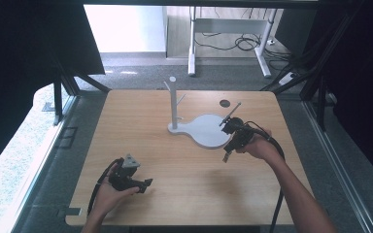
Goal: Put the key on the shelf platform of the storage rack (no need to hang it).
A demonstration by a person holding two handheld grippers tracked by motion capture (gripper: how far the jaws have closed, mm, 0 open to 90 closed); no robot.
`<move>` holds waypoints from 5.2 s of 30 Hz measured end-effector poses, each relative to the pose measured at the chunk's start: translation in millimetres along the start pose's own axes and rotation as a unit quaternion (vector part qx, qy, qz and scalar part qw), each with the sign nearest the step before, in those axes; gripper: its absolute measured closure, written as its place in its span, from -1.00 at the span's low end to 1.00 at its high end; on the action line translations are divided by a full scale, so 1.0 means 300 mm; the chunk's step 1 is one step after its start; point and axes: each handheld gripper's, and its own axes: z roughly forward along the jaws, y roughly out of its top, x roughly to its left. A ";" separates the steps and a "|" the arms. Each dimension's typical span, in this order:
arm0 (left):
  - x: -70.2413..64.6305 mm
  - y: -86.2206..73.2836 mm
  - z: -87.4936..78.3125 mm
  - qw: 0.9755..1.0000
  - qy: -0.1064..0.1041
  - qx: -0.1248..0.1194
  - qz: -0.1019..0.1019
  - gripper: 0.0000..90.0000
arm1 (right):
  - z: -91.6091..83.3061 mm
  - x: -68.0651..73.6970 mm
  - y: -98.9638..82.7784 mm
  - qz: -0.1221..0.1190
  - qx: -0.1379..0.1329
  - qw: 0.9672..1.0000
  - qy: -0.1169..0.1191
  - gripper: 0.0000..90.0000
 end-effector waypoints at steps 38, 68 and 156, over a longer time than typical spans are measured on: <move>-0.004 0.001 0.005 1.000 0.000 0.003 0.003 -0.53 | 0.001 -0.078 0.099 0.027 -0.013 1.000 -0.007 0.98; -0.002 0.000 0.012 1.000 -0.003 0.005 0.005 -0.53 | 0.042 -0.154 0.222 0.052 -0.030 0.998 -0.017 0.98; -0.011 0.000 0.035 1.000 -0.009 0.015 0.012 -0.53 | 0.207 -0.252 0.239 0.083 -0.087 0.992 -0.026 0.20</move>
